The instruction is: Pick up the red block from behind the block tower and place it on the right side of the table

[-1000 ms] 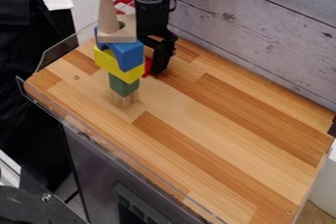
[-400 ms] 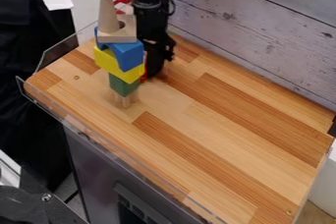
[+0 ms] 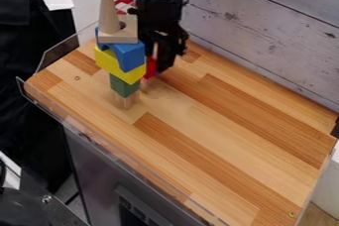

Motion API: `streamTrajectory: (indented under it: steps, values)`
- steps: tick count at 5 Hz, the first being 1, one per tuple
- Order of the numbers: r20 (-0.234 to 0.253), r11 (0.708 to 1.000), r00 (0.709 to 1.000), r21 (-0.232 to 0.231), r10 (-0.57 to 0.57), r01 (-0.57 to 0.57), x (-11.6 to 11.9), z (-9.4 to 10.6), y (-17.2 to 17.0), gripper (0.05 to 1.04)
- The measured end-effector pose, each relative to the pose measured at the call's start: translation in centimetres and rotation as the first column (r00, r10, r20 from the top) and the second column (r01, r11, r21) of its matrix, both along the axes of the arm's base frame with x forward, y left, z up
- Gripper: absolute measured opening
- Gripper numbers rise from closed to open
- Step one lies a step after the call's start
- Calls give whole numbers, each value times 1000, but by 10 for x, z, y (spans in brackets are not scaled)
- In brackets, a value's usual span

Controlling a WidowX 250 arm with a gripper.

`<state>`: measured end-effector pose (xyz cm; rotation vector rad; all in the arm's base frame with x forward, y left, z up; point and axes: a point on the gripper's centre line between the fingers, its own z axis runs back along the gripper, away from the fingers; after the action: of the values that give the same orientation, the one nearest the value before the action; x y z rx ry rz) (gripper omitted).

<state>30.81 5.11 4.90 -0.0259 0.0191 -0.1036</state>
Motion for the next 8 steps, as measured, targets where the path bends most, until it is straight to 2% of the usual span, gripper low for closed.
streamTrajectory:
  steps: [1,2,4,7,8]
  values:
    - [47,996,995,-18,-86,86,-3,18,-44,545]
    - [4,993,995,-49,-103,103,-24,11,-78,545]
    - [-70,982,985,-113,-158,150,-46,-13,-123,545]
    - [-111,991,986,-78,-121,113,-48,-39,-145,545]
    - [-61,997,997,-61,-51,47,-43,-45,-143,618]
